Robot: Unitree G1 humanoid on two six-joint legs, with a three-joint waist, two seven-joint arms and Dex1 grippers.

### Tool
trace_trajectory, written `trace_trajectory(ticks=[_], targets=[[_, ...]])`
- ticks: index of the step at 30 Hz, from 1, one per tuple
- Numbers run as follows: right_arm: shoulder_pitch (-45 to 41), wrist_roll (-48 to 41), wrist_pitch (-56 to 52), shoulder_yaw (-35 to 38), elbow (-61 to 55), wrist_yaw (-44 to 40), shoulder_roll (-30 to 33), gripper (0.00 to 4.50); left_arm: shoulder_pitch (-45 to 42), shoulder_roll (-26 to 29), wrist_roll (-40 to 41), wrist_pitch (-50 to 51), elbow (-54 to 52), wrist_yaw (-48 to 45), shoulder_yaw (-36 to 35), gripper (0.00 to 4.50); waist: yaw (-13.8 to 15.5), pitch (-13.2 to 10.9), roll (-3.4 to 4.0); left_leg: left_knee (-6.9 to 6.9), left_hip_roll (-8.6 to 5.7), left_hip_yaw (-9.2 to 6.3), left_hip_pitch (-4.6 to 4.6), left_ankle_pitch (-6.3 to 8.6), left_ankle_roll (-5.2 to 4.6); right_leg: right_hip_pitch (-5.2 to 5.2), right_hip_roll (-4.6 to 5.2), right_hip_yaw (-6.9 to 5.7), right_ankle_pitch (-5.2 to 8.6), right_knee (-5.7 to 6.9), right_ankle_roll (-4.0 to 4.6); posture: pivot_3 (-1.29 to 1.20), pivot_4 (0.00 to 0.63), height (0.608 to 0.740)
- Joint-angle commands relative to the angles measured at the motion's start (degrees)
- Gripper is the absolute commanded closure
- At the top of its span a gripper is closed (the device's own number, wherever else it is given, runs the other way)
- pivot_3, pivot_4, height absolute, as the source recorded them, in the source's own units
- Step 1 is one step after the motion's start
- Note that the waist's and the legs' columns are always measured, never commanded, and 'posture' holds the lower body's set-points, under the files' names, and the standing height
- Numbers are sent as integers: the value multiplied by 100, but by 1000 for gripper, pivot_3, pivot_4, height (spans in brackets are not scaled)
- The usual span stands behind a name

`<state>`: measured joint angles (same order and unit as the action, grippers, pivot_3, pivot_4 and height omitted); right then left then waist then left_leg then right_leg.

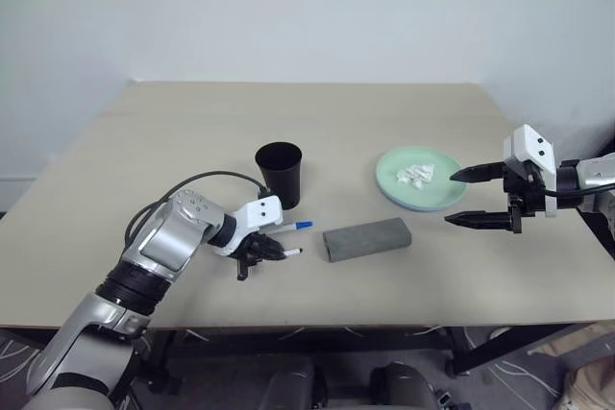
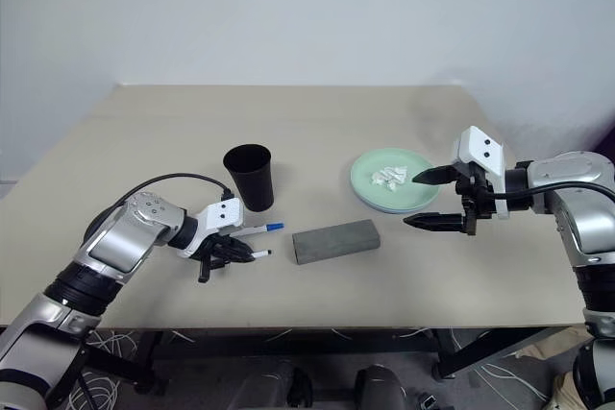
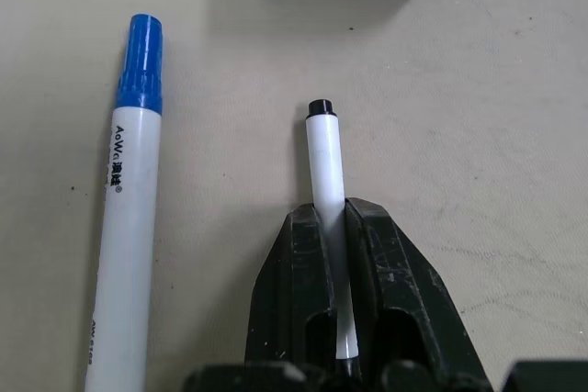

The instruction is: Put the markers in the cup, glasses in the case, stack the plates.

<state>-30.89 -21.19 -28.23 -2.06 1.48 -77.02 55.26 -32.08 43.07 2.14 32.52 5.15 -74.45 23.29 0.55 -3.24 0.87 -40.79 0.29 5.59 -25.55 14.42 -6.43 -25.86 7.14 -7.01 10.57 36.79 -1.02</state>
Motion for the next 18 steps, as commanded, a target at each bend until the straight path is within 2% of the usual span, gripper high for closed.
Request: trace_trajectory(ticks=[1, 5, 9, 12, 18], targets=[[-129, -18, 65, 98, -137, 32, 7, 0, 60, 9, 374, 104, -332, -304, -138, 4485, 1, 0, 0, 0, 0, 0, 0, 0, 0, 0, 0, 0, 0, 0, 0, 0, 0, 704], [-133, -15, 54, 96, -139, 33, -2, 0, -329, -214, 1438, 916, -751, -530, -835, 4485, 4, -2, -3, -2, 0, -1, -6, -1, 0, -1, 2, -2, 0, 0, 0, 0, 0, 704], [-162, -8, 45, 80, -127, 42, -29, 0, -1015, -674, 2052, 1268, -474, -78, -1577, 4485, 2, -2, -4, -10, 0, -3, -5, -1, -2, 3, 2, -3, -1, 0, -2, 0, 0, 704], [-185, -12, 29, 66, -133, 52, -51, 0, -1590, -1123, 2045, 907, 267, 676, -2097, 4485, 1, -1, -3, -15, 0, -4, 0, -2, -3, 13, -1, -5, -8, 0, -12, 0, 0, 704], [-211, -34, -2, 60, -144, 77, -82, 0, -2296, -1561, 1789, 37, 1846, 1934, -2732, 4485, 0, -1, -4, -15, 2, -1, 7, -3, -2, 22, -10, -6, -19, 0, -19, 0, 0, 704]])
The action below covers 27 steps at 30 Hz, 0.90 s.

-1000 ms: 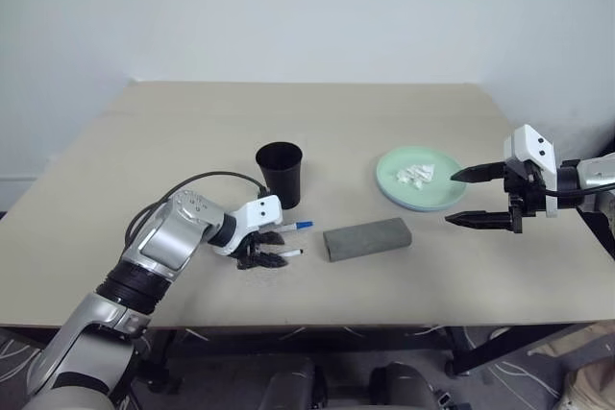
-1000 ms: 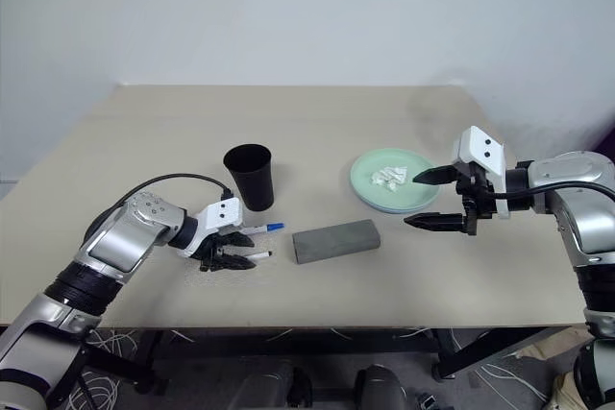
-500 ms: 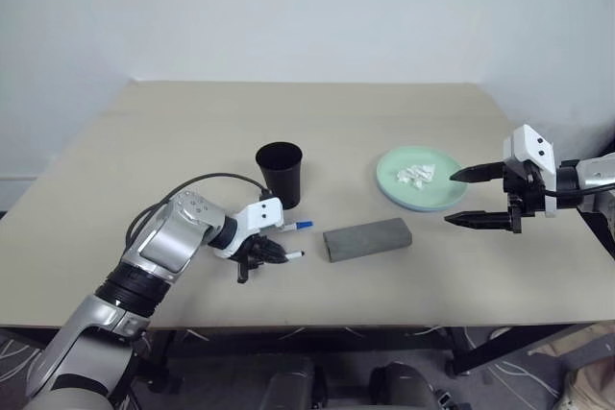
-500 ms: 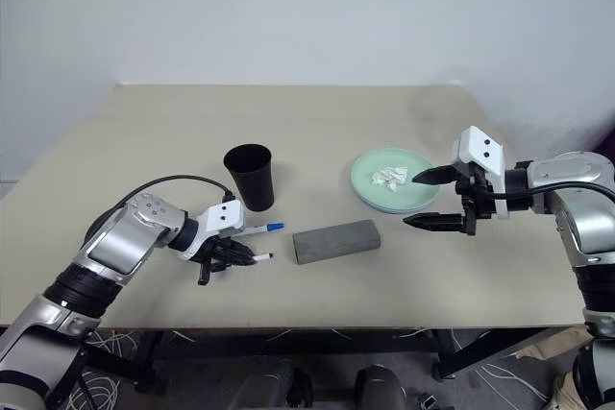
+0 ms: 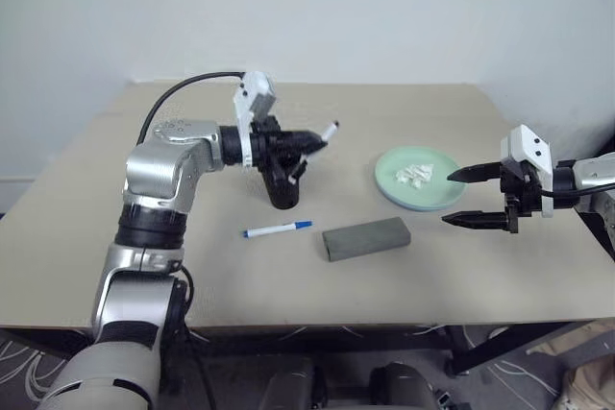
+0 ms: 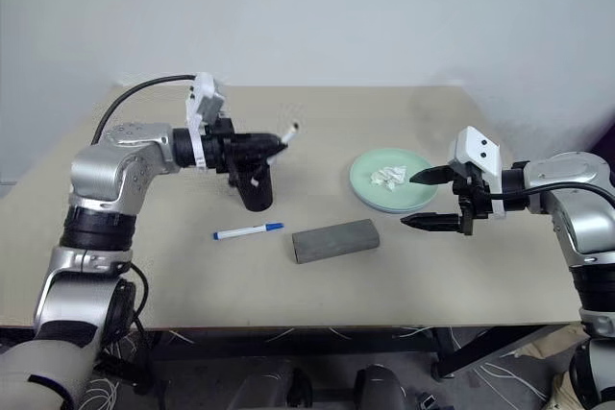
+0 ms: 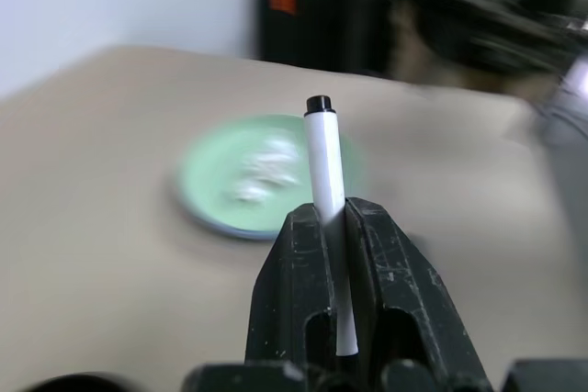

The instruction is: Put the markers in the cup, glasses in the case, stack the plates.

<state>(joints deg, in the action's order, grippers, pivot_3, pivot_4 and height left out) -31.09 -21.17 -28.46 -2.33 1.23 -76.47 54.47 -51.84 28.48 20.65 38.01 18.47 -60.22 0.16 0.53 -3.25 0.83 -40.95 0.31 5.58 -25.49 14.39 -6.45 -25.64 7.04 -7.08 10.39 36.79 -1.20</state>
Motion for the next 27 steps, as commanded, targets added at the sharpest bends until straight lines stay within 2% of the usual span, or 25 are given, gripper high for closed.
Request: trace_trajectory(ticks=[1, 10, 17, 27], targets=[[-191, -36, 18, 85, -122, 25, -7, 0, -374, -147, -86, -684, 705, 638, -479, 4485, 1, 0, -1, 0, 0, 0, -1, -1, 0, -1, 0, -2, 0, 0, 0, 0, 0, 704], [-180, -69, -38, 96, -183, 50, -33, 0, -471, -448, -310, -2198, 1902, 1208, -678, 4485, 4, 1, -11, -9, 0, 1, -3, 0, -1, 0, 10, -3, -4, -4, 1, 0, 0, 704], [-150, -87, -54, 112, -212, 57, -19, 0, -224, -530, -287, -2478, 1931, 1095, -642, 4485, 2, 1, -11, -9, 0, 1, -6, 1, -1, -4, 10, -5, -8, -4, 3, 0, 0, 704], [-183, -73, -27, 85, -149, 32, -37, 0, -16, -485, -278, -2369, 1790, 927, -599, 4485, 2, 1, -13, -10, 0, 1, -7, 2, -2, -4, 11, -6, -9, -5, 2, 0, 0, 704]])
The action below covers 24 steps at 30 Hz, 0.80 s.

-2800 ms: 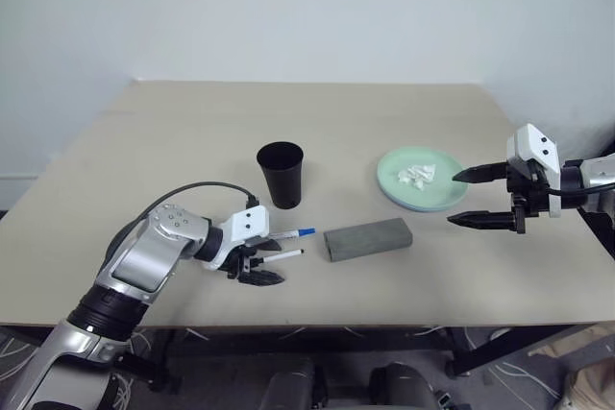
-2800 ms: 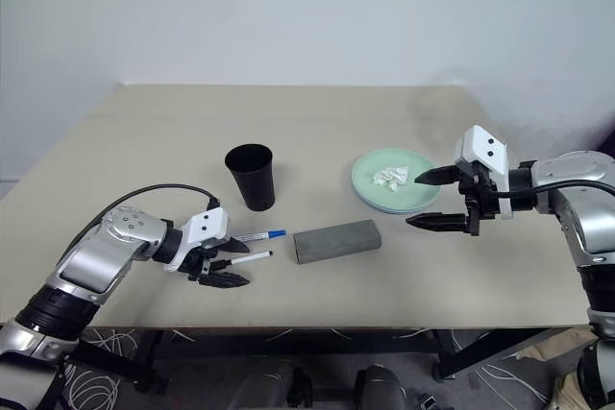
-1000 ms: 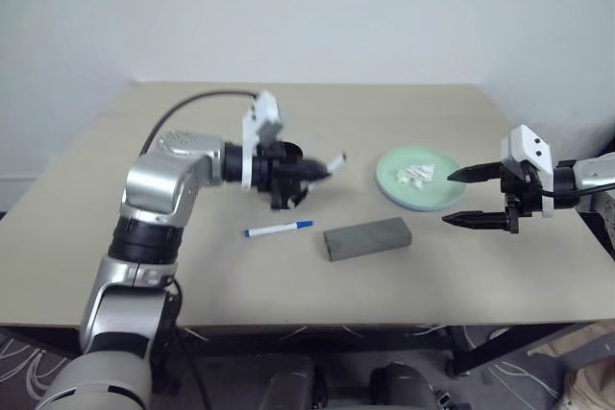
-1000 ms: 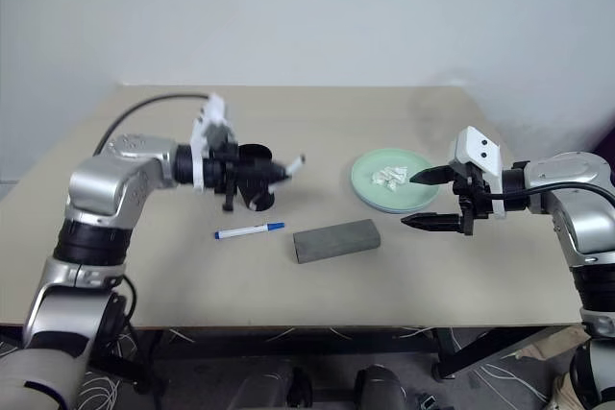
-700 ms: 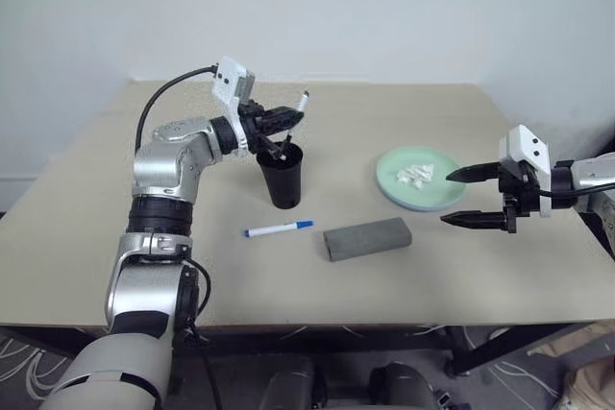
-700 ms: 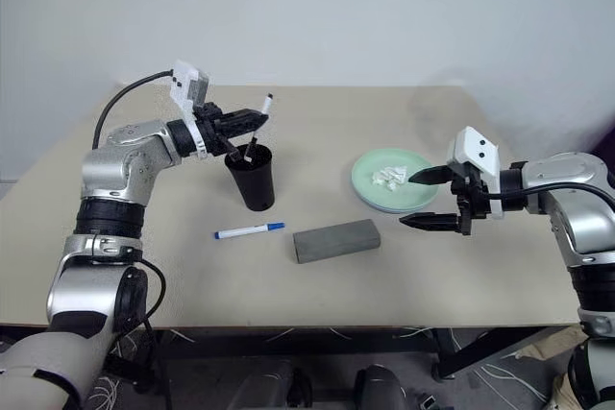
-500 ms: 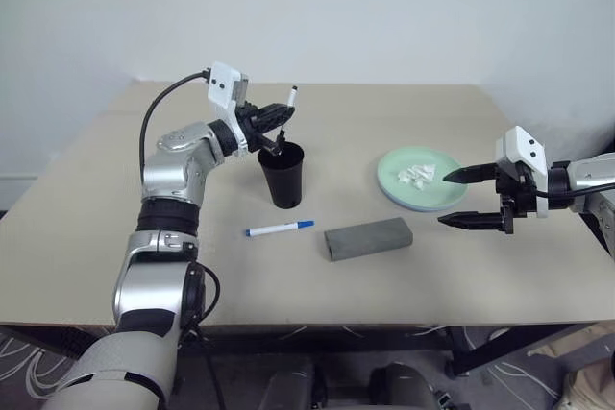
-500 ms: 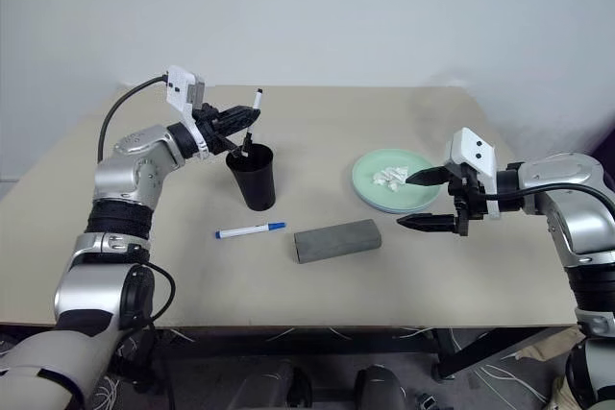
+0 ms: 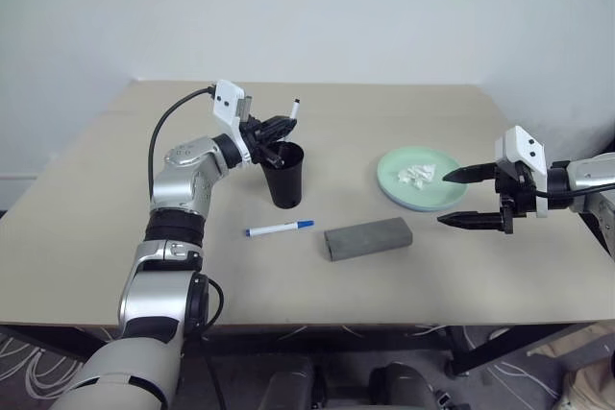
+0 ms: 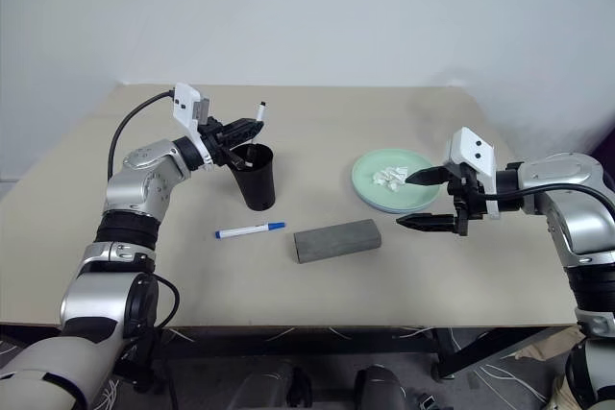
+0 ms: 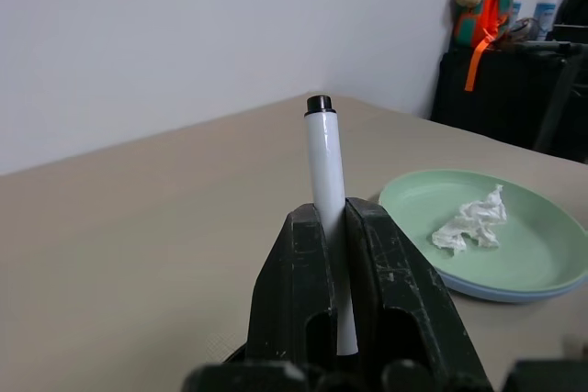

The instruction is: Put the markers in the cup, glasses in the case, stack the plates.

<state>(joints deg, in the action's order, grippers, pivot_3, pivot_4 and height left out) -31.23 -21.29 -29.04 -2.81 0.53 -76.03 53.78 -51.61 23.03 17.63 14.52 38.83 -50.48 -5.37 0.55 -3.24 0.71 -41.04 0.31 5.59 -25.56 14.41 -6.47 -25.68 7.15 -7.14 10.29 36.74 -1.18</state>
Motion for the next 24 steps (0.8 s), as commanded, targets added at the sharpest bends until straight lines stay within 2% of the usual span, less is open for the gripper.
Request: trace_trajectory(ticks=[1, 6, 13, 14, 17, 24], targets=[[-171, -59, 32, 127, -76, -13, 26, 0, -29, 67, 31, 6, -264, -60, -49, 4216, 0, 0, 0, 0, 0, 0, 0, 0, 0, 0, 0, 0, 0, 0, -1, 0, 0, 704], [-198, -47, 48, 101, -40, -25, 6, 0, -2, 97, 73, 142, -336, -126, -75, 2678, 0, 0, 0, 0, 0, 0, 0, 0, 1, -1, -1, 0, -1, 0, -1, 0, 0, 704], [-216, -31, 59, 88, -13, -42, -16, 0, 17, 175, 63, 174, -575, -116, -87, 157, 0, 0, 0, 0, 0, 0, 0, 0, 0, -1, 0, 0, -1, 0, -2, 0, 0, 704], [-216, -28, 63, 88, -6, -43, -17, 0, 15, 216, 119, 283, -696, -180, -92, 34, 0, 0, 0, 0, 0, 0, 0, 0, 0, -1, 0, 0, -1, 0, -1, 0, 0, 704], [-212, -28, 64, 93, -1, -43, -15, 0, 68, 457, 346, 916, -1228, -552, -34, 34, -2, 0, 0, 0, 0, 0, -2, -1, 1, -4, -1, 1, -1, 1, -1, 0, 0, 704], [-171, -48, 43, 91, -45, -36, -27, 0, 1181, 1972, 563, 1889, -2968, -2456, 751, 34, -43, 0, 5, 11, 5, 16, -3, 0, 5, -18, -7, 10, 5, 2, 8, 0, 0, 704]])
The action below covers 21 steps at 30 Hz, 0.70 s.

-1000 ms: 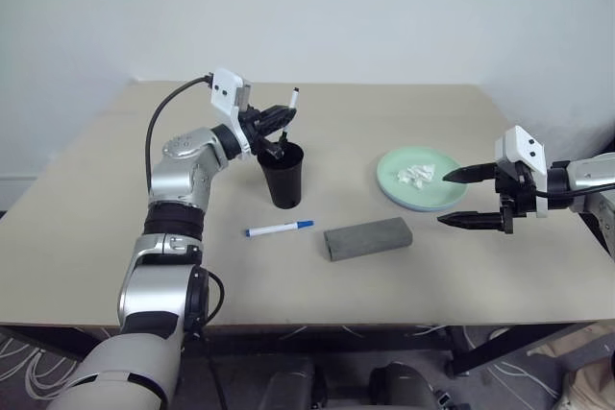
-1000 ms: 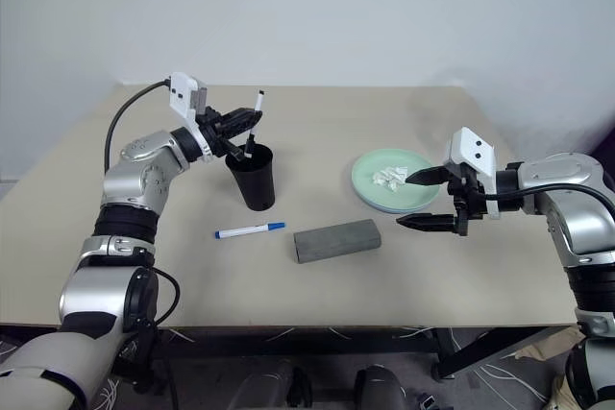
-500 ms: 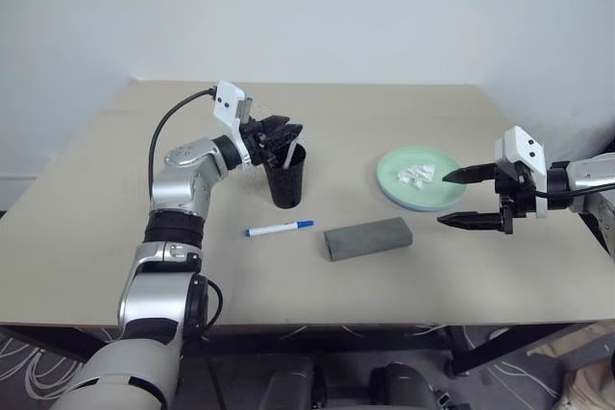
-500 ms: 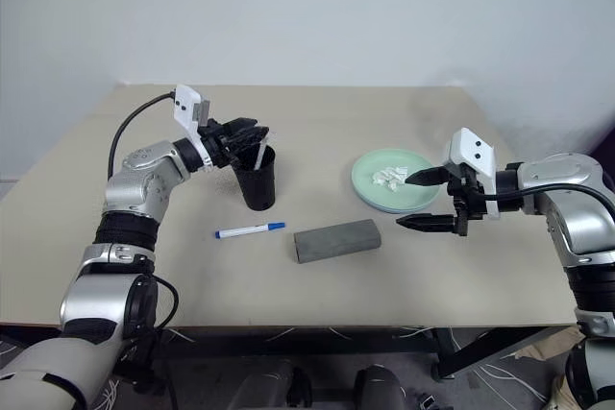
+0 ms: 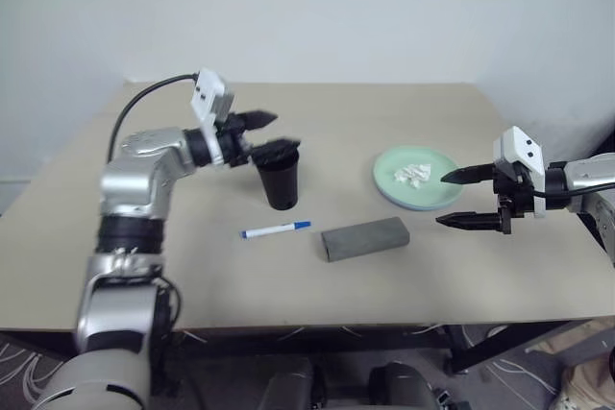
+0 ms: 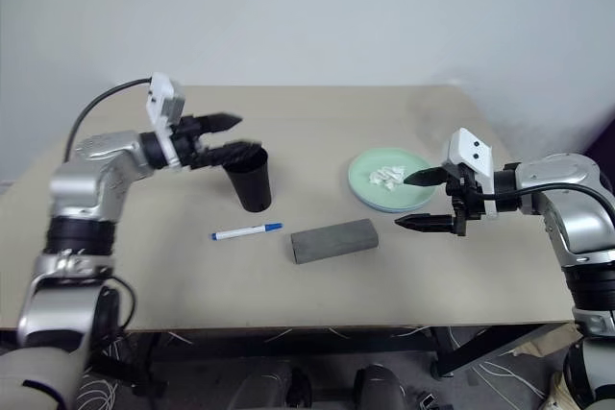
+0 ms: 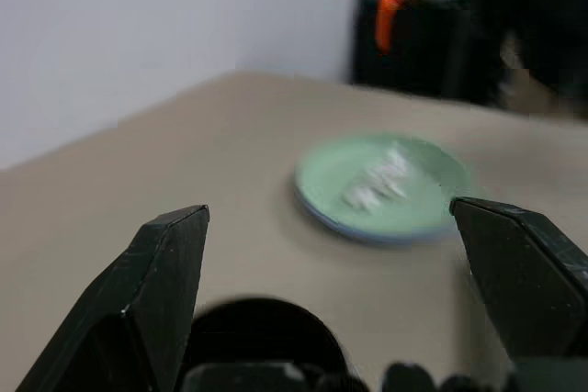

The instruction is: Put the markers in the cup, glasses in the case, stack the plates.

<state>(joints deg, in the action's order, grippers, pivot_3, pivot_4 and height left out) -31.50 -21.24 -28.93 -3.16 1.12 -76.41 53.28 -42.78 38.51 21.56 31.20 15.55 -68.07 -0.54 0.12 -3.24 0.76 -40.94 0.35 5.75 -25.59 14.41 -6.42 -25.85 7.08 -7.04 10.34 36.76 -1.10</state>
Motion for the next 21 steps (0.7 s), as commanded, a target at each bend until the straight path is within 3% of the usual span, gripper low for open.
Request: trace_trajectory(ticks=[1, 8, 21], targets=[[-142, -55, 32, 125, -108, 3, 20, 0, 396, 526, 182, 258, -745, -822, 314, 34, 8, 0, 0, 0, 5, 2, 0, -1, 1, -2, -2, 0, -2, 0, 3, 0, 0, 704], [-168, -53, 32, 92, -110, -1, -25, 0, 930, 688, -288, -251, -712, -820, 648, 34, 41, -1, 2, 2, 8, 5, -1, 19, -32, -2, 1, 4, -3, -1, 5, 0, 0, 704], [-125, -64, 5, 109, -196, 16, -10, 0, 1124, 218, -1122, -1404, 561, -277, 954, 34, 45, -1, 0, 29, 15, 31, -5, -7, 10, -33, 4, 5, -7, -2, 15, 0, 0, 704]])
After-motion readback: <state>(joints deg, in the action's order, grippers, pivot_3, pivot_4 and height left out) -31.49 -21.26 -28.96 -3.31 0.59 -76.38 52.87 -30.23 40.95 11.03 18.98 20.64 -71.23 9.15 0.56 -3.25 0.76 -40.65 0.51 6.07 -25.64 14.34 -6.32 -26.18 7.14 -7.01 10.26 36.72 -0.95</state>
